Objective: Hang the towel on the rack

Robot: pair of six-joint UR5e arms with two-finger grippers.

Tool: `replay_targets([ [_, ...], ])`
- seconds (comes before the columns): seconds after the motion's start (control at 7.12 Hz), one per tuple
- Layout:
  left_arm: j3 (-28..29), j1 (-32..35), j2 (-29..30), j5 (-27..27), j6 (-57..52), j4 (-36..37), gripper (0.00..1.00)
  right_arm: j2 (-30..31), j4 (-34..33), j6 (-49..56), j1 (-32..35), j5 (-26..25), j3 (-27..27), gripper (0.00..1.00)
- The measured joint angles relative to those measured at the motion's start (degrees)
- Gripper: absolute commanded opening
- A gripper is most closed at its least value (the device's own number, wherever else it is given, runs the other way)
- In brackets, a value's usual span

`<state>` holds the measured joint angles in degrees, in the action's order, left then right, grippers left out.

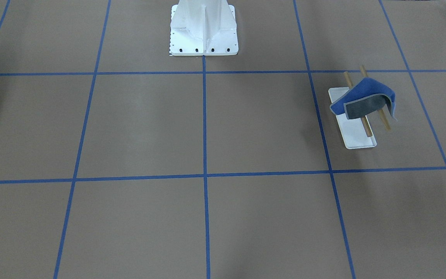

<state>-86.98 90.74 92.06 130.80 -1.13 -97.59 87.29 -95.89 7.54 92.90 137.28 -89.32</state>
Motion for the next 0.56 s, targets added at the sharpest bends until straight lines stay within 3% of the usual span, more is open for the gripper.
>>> replay_targets([
  [0.56, 1.3, 0.0, 0.6, -0.3, 0.4, -0.8, 0.98, 0.0, 0.0, 0.0, 0.0, 0.0, -0.1, 1.00],
])
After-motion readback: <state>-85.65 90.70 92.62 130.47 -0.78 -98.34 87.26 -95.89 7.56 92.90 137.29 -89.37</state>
